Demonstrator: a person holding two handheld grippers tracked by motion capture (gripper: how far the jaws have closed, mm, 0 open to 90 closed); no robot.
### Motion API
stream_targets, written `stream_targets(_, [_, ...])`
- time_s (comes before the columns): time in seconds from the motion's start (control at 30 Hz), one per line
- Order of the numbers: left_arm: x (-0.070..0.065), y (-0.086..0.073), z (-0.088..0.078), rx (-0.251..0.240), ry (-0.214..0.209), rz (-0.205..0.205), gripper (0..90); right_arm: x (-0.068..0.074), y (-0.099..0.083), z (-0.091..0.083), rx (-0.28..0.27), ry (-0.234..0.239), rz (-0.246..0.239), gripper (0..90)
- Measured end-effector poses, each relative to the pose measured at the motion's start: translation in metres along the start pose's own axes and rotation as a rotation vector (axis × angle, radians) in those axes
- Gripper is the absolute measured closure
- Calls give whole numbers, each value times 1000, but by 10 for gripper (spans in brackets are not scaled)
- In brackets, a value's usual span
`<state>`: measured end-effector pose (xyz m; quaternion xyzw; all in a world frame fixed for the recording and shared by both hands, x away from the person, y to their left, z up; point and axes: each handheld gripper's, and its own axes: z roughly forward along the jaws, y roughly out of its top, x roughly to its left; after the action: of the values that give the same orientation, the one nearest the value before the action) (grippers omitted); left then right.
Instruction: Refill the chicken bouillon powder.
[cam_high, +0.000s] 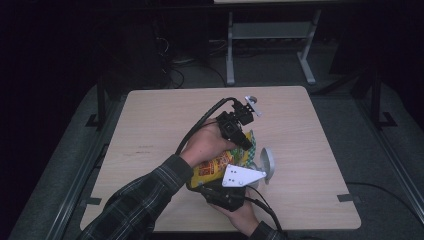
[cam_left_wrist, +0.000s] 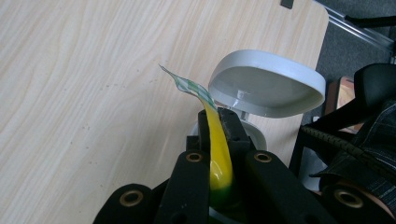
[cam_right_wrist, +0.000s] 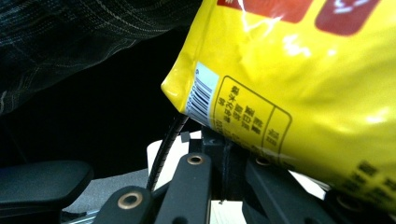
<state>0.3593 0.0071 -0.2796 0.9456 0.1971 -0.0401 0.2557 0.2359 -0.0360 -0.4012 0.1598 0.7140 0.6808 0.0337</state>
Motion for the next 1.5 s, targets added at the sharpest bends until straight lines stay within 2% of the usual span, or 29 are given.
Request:
stream_targets(0.43, [3,-8,-4,-34,-24,-10,897,-1,-4,3,25,11,2,900])
stream_targets(0.87, [-1,-14,-14,-80,-48,-23,899,-3,-5,4,32,7,3,900])
stream_targets(1.33, [-4,-20,-29,-112,-74,-2,899,-3,-6,6,47,6,4,900])
stream_targets(1.5, [-5,-24,-36,-138,-87,2,900,-4,-6,7,55,2,4,900])
